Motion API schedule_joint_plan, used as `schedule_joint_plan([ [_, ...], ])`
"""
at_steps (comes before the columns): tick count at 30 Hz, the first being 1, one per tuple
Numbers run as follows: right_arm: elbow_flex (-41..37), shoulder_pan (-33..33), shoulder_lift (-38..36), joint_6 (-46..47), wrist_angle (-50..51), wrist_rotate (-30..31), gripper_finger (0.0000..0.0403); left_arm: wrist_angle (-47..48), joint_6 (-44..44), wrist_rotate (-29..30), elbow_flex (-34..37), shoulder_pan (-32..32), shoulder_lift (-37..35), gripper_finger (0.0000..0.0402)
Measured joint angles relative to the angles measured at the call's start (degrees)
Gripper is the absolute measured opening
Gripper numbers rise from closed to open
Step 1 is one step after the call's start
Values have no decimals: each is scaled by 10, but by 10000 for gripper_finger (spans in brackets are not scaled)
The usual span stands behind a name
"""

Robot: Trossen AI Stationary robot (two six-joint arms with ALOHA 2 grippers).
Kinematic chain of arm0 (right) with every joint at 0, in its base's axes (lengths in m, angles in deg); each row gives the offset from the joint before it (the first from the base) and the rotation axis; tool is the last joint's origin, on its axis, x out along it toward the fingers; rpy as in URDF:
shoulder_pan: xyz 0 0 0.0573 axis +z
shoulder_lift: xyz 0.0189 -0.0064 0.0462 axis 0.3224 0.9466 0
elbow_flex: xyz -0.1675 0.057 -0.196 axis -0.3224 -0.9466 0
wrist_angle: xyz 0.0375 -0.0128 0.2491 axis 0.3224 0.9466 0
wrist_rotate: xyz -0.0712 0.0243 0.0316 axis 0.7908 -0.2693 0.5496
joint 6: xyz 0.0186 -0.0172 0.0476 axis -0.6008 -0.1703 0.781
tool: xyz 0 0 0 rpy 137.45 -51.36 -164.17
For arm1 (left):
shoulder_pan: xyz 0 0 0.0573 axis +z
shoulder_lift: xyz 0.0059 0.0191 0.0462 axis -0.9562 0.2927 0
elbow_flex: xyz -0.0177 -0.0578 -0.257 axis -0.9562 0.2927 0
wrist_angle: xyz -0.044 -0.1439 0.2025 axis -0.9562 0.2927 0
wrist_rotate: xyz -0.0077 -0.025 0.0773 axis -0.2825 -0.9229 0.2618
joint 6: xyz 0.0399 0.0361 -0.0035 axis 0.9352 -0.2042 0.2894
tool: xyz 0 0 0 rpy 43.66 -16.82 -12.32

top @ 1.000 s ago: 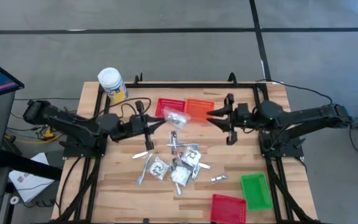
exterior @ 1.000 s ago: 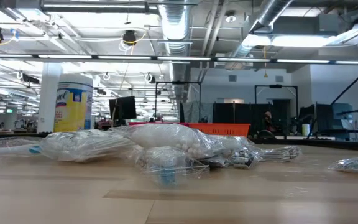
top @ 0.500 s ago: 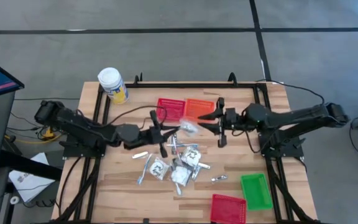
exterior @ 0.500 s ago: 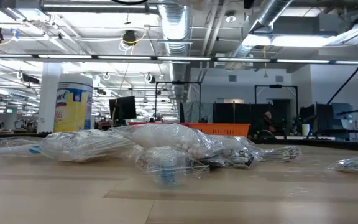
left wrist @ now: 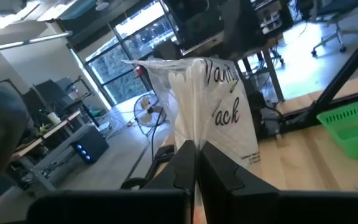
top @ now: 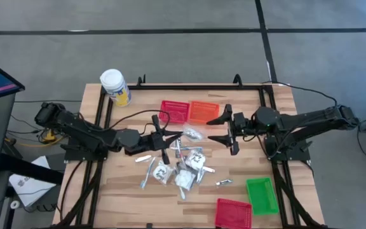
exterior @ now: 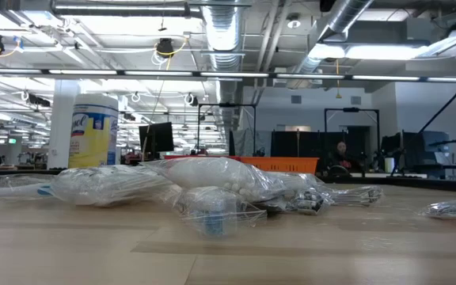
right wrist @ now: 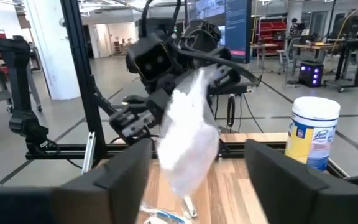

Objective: Pick & Place Travel size toiletries
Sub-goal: Put the white cotton pack into the orange bin

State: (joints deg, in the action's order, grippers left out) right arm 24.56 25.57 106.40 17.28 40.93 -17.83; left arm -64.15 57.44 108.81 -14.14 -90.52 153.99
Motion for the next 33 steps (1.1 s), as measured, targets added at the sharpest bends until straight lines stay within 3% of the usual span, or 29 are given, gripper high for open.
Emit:
schedule_joint_plan([
  [3,0,-1,0,0,0,0,297,21,2,18,1,-2,1,1],
  [7,0,-1,0,11,-2,0,310,19,2,20,1,3,0,1],
  [17,0,-2,0,30,28,0,281,21,2,14,1,2,0,1],
  [33,25,-2,28,30,60,0,279,22,0,14,1,2,3,2],
])
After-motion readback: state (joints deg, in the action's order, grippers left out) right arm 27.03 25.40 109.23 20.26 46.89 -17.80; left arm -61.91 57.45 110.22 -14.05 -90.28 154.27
